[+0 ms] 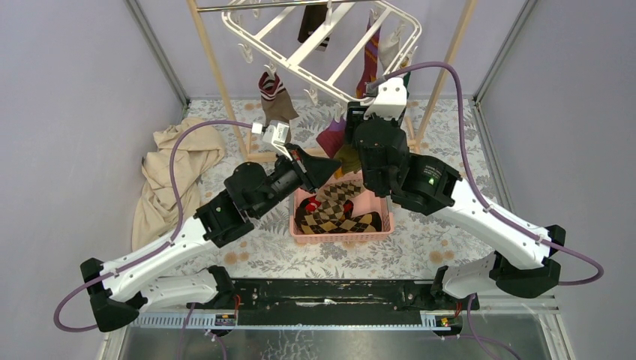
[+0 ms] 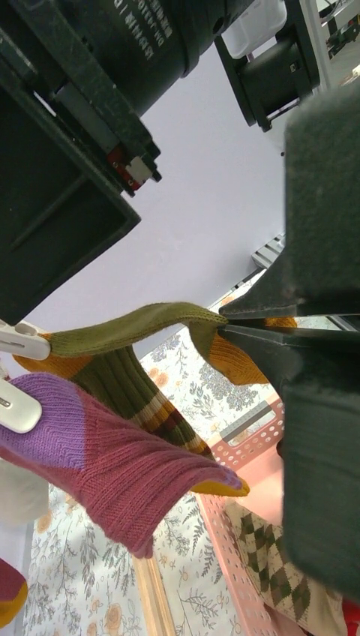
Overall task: Remove the socks clipped to the hanger
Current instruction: Remove the sock from the hanger.
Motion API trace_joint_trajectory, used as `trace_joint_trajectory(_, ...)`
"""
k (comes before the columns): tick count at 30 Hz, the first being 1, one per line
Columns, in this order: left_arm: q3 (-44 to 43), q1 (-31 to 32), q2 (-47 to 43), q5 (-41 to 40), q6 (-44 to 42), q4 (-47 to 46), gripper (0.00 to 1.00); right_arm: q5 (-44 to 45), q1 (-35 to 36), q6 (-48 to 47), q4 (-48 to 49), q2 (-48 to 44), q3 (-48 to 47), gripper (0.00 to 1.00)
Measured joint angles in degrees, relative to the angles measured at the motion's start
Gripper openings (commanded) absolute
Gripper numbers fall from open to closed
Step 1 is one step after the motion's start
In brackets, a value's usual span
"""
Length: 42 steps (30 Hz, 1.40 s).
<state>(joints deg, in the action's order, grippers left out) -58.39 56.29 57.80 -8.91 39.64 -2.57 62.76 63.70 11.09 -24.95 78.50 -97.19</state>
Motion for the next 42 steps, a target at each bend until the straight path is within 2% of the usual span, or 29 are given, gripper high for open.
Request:
trace_joint_trajectory(12,0.0,0.4,-1.9,1.0,0.8,0.0,0.04,-7.5,-7.1,6.6,-3.3,-1.7,1.1,0.61)
trace_joint_trajectory(29,0.0,1.0,-1.6,2.1,1.0,-0.1,0.04,-8.5,-7.4,5.7,-0.7,0.3,1.6,0.6)
trace_joint_trajectory(39,0.0,1.0,-0.6,2.4,1.0,-0.1,0.04,-8.4,-7.4,4.8,2.6,0.8,1.5,0.57)
trace_joint_trajectory(42,0.0,1.0,-0.3,2.4,1.0,-0.1,0.04,-8.3,-7.4,4.3,3.4,0.8,1.5,0.5)
